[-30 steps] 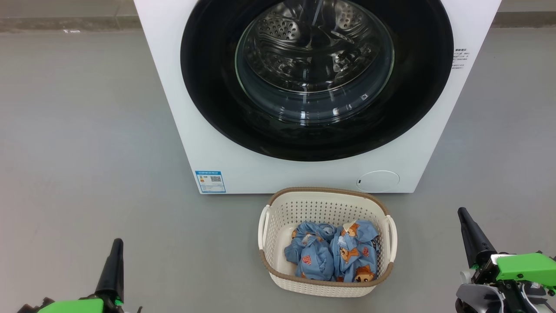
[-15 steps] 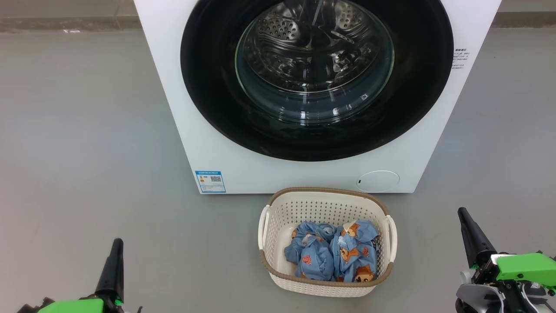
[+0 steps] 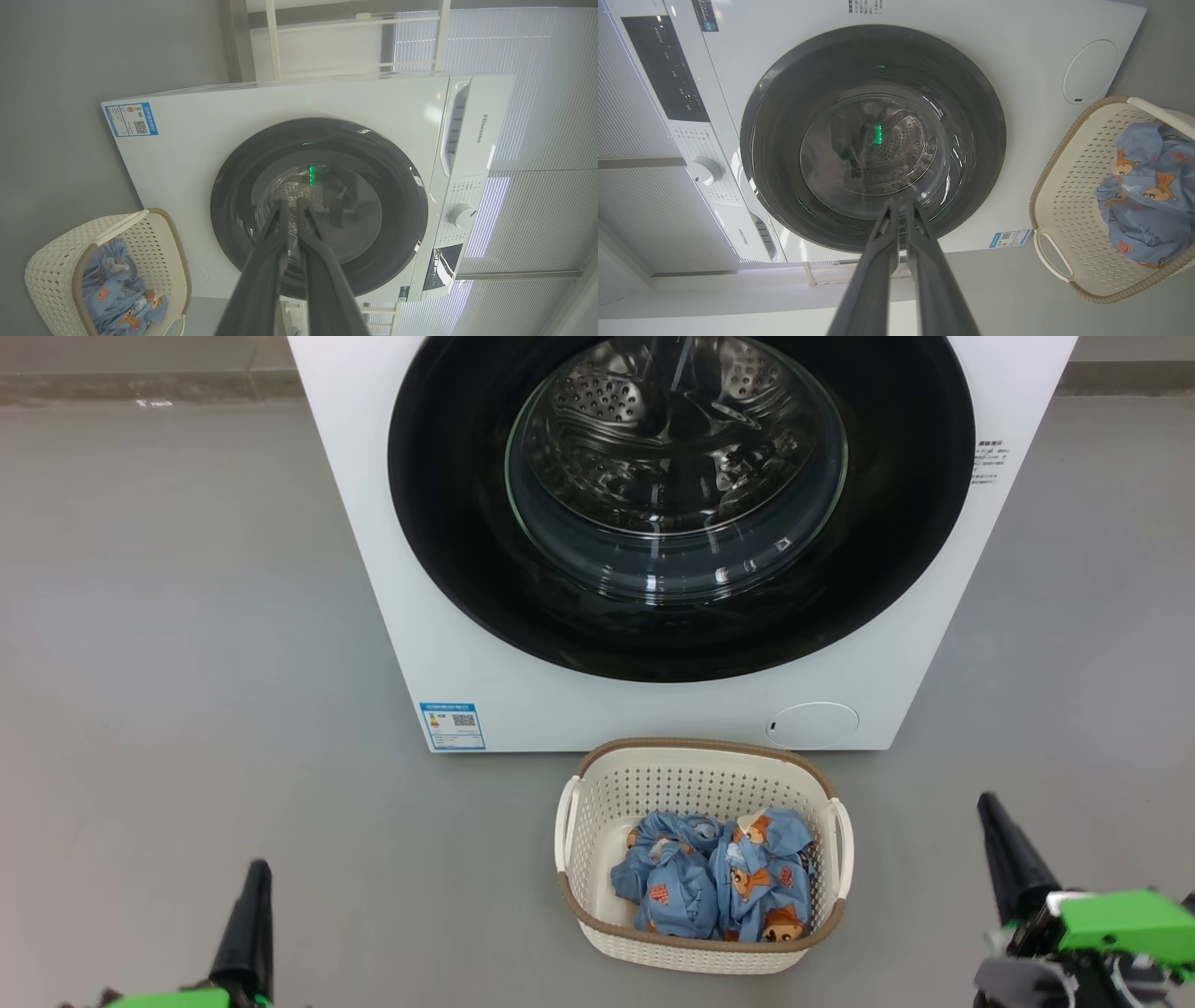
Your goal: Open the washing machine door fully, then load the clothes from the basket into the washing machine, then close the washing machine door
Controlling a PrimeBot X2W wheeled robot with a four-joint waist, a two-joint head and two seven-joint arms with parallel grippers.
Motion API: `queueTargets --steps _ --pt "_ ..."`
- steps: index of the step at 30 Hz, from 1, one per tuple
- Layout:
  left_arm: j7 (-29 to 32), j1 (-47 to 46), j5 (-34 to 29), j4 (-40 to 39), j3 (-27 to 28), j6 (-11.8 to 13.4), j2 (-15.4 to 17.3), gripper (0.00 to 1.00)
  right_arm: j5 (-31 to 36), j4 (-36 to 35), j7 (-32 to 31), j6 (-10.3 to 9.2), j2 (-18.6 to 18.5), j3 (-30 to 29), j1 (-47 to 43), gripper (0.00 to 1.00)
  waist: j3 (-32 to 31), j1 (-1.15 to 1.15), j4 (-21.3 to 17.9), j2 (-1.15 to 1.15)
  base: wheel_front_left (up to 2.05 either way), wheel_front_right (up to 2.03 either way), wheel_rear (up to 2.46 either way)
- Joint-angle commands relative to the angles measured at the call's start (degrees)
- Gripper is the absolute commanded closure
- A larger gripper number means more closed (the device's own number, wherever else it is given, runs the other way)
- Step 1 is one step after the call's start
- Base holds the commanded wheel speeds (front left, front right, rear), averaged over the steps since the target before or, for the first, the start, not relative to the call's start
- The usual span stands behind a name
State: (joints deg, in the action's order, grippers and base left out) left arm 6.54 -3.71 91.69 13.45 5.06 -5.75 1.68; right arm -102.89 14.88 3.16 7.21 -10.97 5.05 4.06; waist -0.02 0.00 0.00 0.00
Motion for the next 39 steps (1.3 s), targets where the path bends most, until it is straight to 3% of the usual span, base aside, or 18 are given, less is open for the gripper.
queueTargets --steps 1,23,39 --pt "0.0 0.3 0.0 0.4 0.0 0.0 -0.2 0.00 0.0 0.5 0.0 0.00 0.3 0.1 -0.3 0.00 0.0 0.00 0.0 0.00 0.00 0.00 0.00" --pt "-2.8 -0.5 -0.6 -0.3 -1.1 -0.3 -0.2 0.00 2.2 -1.0 1.7 0.04 2.0 0.0 0.6 0.00 0.2 0.01 -0.2 0.00 0.00 0.00 0.00" --pt "-6.0 -1.9 -3.6 -1.5 -3.0 -0.5 0.9 0.00 6.8 -4.3 3.3 0.08 1.1 2.0 2.3 0.00 0.2 0.01 -0.8 0.00 0.00 0.00 0.00"
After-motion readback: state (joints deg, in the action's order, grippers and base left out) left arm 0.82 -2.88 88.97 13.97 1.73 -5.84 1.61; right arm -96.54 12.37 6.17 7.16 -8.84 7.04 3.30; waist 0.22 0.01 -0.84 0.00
